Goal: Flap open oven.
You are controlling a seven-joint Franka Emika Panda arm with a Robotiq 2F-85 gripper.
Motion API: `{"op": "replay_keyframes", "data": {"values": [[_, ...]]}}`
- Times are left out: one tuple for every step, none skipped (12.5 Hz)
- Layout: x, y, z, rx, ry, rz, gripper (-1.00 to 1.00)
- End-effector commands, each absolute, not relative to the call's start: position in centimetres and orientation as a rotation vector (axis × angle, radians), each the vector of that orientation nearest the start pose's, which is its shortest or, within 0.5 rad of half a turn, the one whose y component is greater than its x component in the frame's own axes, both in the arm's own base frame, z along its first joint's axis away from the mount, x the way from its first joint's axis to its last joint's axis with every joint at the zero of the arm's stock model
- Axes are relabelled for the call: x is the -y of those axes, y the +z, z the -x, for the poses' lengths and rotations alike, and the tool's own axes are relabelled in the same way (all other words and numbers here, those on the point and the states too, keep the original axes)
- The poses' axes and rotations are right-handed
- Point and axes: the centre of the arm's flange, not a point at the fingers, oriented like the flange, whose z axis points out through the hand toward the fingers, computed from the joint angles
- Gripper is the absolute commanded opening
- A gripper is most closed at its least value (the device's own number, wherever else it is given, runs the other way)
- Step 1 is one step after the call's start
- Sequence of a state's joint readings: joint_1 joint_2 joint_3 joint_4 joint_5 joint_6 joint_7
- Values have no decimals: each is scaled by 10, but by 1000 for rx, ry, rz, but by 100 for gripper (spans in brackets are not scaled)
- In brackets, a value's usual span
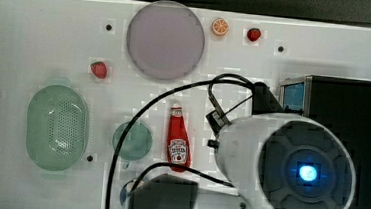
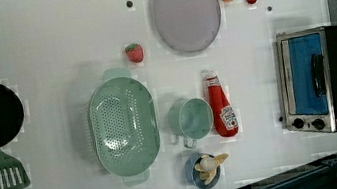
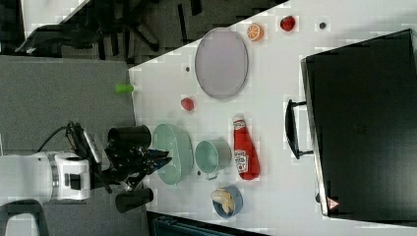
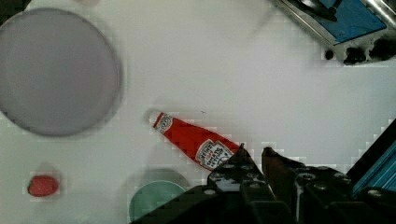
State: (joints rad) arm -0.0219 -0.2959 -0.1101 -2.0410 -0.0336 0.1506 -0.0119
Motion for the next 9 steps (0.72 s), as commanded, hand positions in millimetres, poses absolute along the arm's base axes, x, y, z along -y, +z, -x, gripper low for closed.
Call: {"op": "replay_keyframes", "data": {"values": [[117,551,-453,-1051,71,2946,-65],[134,542,-452,-934,70,2977,-65],[152,533,-453,-808,57,3006,-65],[169,524,-453,-676,33,3033,-65],[186,514,-453,-545,6,3059,-65],[201,503,-454,-413,-19,3082,-65],[215,492,-454,-288,-40,3102,-65],[227,480,-455,-175,-54,3118,-65],[238,468,-455,-104,-65,3131,-65]]}}
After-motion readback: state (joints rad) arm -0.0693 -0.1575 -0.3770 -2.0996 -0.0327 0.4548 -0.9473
